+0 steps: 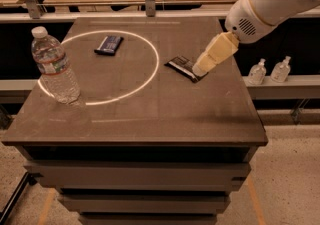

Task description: Move rxbar chocolate near water bottle

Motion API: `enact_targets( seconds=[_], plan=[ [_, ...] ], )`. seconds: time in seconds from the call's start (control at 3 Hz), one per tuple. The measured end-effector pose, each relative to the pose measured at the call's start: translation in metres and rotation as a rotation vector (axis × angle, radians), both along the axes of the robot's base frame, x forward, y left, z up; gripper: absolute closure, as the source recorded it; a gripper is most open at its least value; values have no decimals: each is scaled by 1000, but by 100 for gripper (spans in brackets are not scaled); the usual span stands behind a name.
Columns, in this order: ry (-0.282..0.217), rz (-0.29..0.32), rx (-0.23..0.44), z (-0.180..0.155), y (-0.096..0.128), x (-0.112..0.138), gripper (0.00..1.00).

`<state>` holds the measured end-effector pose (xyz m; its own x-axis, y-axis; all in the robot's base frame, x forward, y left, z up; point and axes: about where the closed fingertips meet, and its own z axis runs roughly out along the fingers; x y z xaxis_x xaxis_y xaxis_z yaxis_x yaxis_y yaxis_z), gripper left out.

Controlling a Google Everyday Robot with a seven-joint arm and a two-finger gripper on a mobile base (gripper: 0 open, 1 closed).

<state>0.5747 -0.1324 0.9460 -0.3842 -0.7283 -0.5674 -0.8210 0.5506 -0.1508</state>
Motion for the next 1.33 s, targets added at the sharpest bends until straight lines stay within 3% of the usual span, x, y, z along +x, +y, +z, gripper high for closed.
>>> enact_targets(
  seconds=[0.67, 1.33],
  plan=[
    [-18, 73, 51, -37, 27, 25, 0],
    [11, 103, 64, -71, 44, 36, 0]
  ],
)
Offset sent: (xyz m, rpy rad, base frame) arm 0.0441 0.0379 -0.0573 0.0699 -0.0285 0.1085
